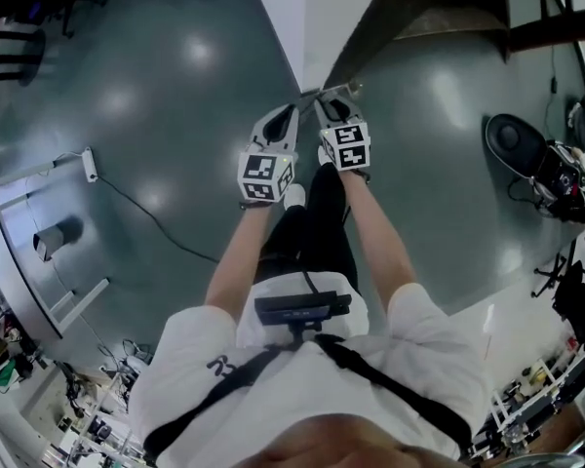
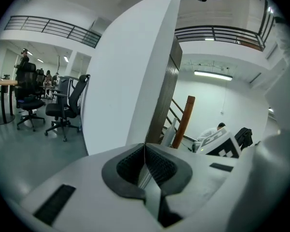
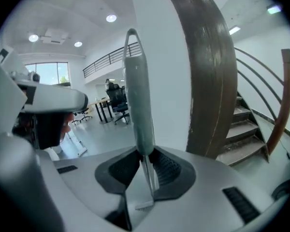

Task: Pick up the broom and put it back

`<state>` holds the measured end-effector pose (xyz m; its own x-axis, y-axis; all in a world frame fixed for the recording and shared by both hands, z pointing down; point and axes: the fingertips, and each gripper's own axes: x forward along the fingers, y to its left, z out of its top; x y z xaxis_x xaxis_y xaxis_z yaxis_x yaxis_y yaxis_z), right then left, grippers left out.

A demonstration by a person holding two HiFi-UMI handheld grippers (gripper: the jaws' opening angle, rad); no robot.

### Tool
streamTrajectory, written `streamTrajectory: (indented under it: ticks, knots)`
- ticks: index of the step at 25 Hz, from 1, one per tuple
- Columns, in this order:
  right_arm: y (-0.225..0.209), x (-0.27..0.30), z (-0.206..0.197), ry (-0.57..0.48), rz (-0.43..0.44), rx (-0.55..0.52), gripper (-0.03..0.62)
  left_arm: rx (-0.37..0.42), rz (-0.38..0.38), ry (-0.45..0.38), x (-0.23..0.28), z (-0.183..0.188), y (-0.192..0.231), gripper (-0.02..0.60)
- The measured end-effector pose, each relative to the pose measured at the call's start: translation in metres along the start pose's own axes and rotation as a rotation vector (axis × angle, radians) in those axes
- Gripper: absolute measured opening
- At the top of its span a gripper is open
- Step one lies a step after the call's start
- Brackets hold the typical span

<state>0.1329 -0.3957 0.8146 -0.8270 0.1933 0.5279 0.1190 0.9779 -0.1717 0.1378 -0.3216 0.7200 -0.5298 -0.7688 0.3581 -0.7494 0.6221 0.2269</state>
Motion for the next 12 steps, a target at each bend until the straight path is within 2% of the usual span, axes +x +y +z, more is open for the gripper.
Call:
streamTrajectory:
  ticks: [4, 8, 12]
  knots:
    - [0.014, -0.048, 0.062, -0.111, -0.039, 0.030, 0.095, 0.044, 0.011, -0.045, -0.025, 0.044, -0.004, 0.012]
    - [0.039, -0.100, 0.126, -0.225, -0.050, 0.012, 0.097, 0.080, 0.007, -0.057, -0.054, 0.090, -0.012, 0.012]
    - [0.058, -0.151, 0.182, -0.334, -0.063, -0.022, 0.097, 0.096, 0.006, -0.121, -0.078, 0.138, -0.028, 0.012]
